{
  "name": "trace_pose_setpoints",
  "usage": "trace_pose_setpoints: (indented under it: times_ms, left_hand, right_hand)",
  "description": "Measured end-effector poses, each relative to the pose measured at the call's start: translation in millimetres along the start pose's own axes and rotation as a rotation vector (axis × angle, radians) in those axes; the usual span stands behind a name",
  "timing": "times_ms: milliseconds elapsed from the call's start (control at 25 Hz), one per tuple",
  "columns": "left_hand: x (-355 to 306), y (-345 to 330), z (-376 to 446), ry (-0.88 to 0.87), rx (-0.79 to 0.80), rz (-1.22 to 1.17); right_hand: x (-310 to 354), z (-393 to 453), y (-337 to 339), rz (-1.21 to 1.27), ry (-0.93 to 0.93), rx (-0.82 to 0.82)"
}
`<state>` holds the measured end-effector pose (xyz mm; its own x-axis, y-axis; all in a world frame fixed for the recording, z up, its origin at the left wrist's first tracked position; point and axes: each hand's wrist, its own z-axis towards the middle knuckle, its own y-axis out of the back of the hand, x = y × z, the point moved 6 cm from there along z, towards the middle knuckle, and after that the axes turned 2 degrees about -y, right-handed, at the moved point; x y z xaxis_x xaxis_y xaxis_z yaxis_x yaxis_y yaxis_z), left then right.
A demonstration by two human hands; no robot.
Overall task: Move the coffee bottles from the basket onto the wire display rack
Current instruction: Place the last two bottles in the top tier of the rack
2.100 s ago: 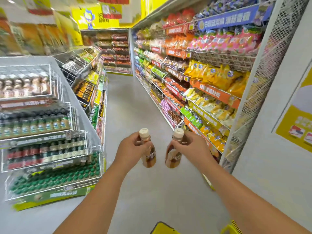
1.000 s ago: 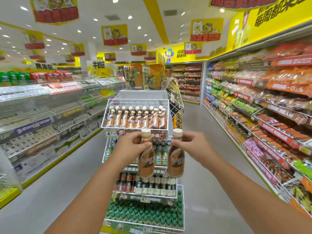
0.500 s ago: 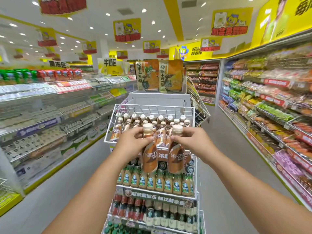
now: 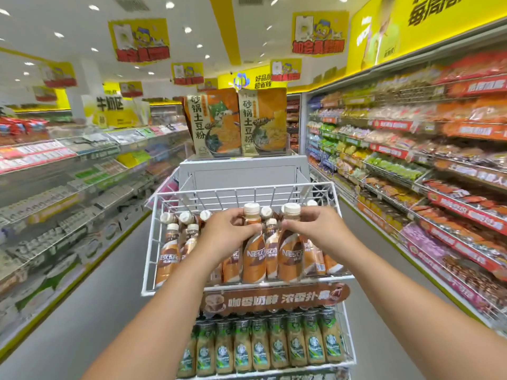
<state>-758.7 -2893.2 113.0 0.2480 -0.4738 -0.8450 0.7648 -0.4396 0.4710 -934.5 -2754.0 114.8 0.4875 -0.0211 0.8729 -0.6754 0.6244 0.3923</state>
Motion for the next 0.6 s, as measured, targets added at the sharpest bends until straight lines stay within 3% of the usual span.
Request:
trace_pose_setpoints:
  times_ms: [600]
  left_hand:
    - [36.9,-38.4,49.3,0.101,0.005,-0.056]
  right_hand:
    - [-42.3,53.1,-9.9,-0.132,-0.167,0.020]
